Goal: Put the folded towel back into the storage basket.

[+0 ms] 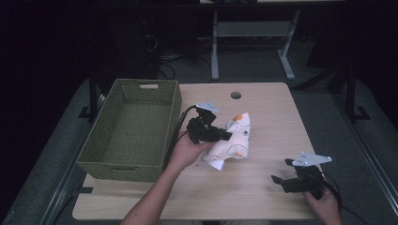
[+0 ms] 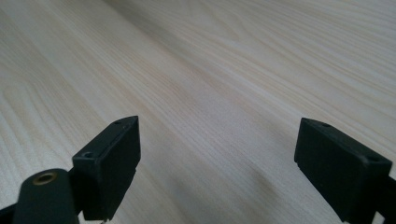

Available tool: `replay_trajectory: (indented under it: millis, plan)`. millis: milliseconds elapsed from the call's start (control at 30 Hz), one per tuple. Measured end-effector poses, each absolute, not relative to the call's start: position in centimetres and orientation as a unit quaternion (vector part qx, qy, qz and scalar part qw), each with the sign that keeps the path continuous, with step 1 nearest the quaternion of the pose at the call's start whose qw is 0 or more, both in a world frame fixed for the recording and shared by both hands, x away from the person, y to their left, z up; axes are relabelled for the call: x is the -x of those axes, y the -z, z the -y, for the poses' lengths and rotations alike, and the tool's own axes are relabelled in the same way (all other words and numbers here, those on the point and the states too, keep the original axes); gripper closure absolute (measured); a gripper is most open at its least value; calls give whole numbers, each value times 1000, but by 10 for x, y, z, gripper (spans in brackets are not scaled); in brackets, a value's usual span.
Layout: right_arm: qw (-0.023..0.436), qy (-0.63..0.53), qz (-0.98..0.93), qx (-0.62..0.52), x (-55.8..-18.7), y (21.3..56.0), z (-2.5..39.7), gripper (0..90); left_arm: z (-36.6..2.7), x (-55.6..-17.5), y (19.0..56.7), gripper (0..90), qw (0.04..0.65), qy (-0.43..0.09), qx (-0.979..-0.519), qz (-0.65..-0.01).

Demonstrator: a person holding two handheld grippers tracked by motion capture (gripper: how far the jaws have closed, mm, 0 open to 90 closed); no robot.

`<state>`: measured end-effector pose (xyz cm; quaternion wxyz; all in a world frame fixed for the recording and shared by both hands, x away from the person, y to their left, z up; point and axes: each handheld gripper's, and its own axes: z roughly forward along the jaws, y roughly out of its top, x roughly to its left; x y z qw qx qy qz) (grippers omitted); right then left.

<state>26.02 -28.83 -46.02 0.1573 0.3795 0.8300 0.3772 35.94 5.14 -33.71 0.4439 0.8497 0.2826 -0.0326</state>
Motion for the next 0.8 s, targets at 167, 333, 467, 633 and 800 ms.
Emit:
replay_trajectory:
  millis: [167, 333, 467, 633, 800]
  plan:
    - [158, -377, -830, -380, -260, 460, 288, 141, -62, -361, 333, 823, 455, 51, -841, -290]
    - [160, -377, -830, -378, -261, 460, 287, 141, -72, -363, 328, 822, 462, 55, -835, -295]
    - [161, -377, -830, -379, -261, 460, 287, 141, -81, -363, 320, 822, 465, 54, -833, -296]
    - [162, -378, -829, -378, -261, 460, 287, 140, -90, -364, 313, 822, 473, 60, -826, -300]
    - [160, -376, -829, -381, -261, 460, 287, 140, -102, -366, 309, 820, 474, 63, -825, -301]
